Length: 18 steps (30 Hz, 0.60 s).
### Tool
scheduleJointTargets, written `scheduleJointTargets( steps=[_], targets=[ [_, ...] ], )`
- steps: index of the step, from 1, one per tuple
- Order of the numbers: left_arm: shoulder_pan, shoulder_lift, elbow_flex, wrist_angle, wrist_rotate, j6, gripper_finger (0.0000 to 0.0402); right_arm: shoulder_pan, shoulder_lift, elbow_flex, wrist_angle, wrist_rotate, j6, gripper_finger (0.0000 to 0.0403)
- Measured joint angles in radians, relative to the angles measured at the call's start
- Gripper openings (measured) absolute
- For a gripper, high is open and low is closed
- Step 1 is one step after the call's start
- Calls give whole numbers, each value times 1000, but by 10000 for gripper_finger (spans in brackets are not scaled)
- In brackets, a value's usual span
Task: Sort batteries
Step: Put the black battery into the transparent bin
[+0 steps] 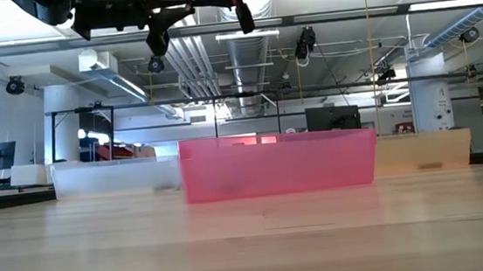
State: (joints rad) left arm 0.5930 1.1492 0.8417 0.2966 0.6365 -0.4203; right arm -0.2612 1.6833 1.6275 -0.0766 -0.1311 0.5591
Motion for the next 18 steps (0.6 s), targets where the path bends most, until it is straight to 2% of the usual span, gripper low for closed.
scheduleJointTargets(
  steps=[3,6,10,14,18],
  targets=[
    [0,0,0,0,0,10,60,1,0,0,-1,-4,4,22],
    [0,13,0,2,4,18,18,2,0,-1,-9,-1,1,24],
    [1,47,0,9,5,19,12,1,0,-3,-28,5,4,36],
    [1,70,0,8,-4,22,5,2,0,-3,-69,40,13,72],
    [0,71,0,-1,-49,22,3,3,-5,-3,-83,52,13,132]
  ],
)
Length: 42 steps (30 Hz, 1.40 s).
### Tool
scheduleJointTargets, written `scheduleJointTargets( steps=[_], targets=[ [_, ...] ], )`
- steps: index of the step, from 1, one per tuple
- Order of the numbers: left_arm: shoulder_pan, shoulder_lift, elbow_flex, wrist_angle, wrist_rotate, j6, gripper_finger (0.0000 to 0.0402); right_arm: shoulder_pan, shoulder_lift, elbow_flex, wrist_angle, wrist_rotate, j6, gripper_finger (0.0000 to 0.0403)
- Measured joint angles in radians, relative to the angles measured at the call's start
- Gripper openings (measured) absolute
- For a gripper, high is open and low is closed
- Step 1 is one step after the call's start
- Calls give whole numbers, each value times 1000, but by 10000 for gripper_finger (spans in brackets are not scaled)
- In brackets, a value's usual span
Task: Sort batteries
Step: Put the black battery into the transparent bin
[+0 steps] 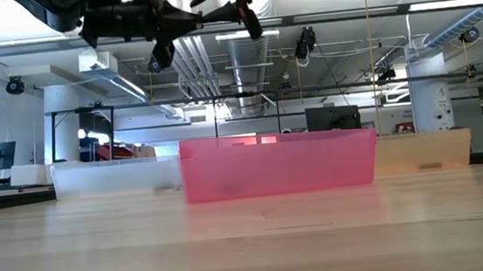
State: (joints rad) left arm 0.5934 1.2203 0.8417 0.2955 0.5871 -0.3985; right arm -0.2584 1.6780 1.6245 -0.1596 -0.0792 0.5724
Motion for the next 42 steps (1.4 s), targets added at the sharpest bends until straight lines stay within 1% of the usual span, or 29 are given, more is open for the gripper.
scheduleJointTargets(
  steps=[3,5,8,10,12,16,19,21,23,28,32,36,38,42],
  targets=[
    [3,-8,0,-11,-25,0,2,-3,-9,1,-1,0,-7,182],
    [11,-17,0,-51,-59,3,2,-9,-25,1,-20,-2,-20,211],
    [29,-44,0,-186,-151,28,2,-22,-70,1,-59,-3,-57,249],
    [42,-66,15,-321,-236,53,1,-35,-109,2,-112,0,-83,268],
    [57,-75,45,-471,-327,74,1,-48,-153,2,-178,20,-114,283],
    [89,-56,131,-755,-499,80,1,-74,-241,2,-310,102,-171,301],
    [102,-16,182,-926,-649,35,0,-100,-303,3,-376,124,-180,303],
    [108,16,200,-989,-728,-40,0,-121,-337,3,-419,125,-180,302],
    [122,49,203,-1039,-743,-111,0,-139,-365,3,-459,126,-184,302],
    [130,149,178,-1076,-743,-244,0,-164,-418,-10,-546,132,-196,308],
    [132,226,166,-1075,-744,-302,0,-163,-436,-24,-597,132,-218,310],
    [132,278,166,-1074,-761,-319,0,-163,-460,-30,-605,137,-243,303],
    [139,295,166,-1074,-770,-319,0,-154,-479,-38,-606,180,-249,297],
    [168,317,155,-1073,-780,-319,0,-97,-539,-75,-604,314,-276,278]
  ],
)
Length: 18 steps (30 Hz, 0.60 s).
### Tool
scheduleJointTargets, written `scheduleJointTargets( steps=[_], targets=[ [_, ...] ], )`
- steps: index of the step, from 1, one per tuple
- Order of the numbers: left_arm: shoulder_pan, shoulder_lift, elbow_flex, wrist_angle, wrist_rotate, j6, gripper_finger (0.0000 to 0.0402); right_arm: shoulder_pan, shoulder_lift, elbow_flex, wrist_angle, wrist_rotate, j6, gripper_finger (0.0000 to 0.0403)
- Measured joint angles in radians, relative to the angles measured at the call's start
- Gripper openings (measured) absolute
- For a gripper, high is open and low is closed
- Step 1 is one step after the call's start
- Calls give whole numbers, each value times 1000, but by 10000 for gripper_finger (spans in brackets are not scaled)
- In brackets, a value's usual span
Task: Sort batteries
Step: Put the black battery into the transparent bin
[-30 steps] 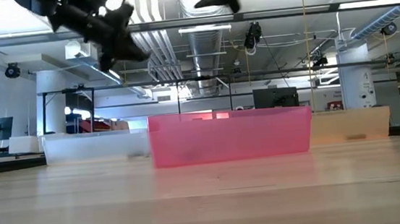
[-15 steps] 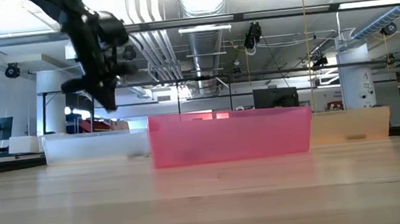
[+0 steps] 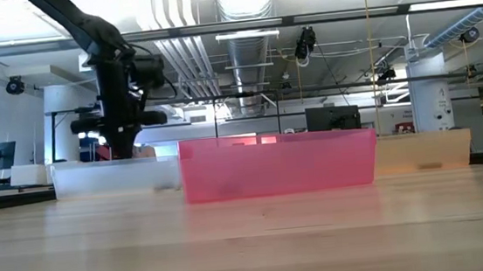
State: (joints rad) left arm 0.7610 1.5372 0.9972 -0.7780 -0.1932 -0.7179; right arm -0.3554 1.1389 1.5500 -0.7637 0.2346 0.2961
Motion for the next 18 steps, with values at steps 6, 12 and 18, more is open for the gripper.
scheduleJointTargets(
  steps=[6,12,18],
  targets=[
    [41,25,-12,13,-6,0,0,69,-77,-94,23,54,63,250],
    [80,79,-11,65,-7,1,0,108,-105,-169,48,54,147,255],
    [119,185,17,84,36,21,0,147,-104,-173,44,54,165,272]
  ],
)
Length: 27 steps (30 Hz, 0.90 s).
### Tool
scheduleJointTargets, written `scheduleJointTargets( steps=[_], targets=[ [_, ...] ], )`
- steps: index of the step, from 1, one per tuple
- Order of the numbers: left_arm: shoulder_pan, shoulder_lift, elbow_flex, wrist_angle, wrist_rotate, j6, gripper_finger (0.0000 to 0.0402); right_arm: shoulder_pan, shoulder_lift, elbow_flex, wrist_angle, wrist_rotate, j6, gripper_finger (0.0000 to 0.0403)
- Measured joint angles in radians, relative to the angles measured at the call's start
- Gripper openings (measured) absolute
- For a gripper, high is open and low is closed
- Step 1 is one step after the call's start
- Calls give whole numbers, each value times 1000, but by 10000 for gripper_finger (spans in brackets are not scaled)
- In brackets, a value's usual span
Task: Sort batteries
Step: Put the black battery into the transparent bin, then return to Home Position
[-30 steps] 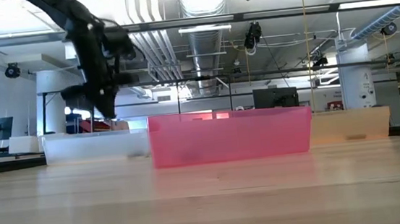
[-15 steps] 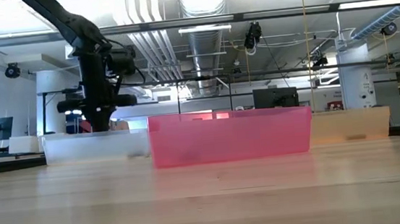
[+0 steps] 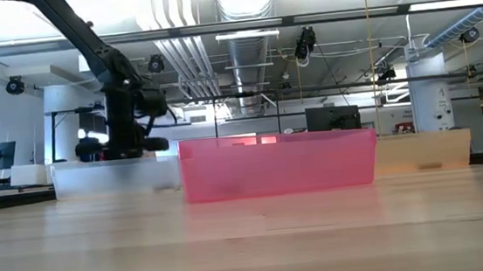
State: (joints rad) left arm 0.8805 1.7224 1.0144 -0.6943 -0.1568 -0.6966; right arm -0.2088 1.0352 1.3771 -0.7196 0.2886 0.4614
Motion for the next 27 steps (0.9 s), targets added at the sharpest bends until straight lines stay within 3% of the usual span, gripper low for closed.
scheduleJointTargets(
  steps=[7,14,21,27],
  targets=[
    [17,61,20,-2,43,8,8,6,-29,1,-24,-4,0,276],
    [16,37,17,-8,67,31,74,26,-74,-7,-53,16,-18,295],
    [-37,-135,13,21,38,150,148,94,-125,-126,146,18,-192,286],
    [-183,-374,-44,127,25,297,172,176,-136,-253,338,15,-298,225]
  ],
)
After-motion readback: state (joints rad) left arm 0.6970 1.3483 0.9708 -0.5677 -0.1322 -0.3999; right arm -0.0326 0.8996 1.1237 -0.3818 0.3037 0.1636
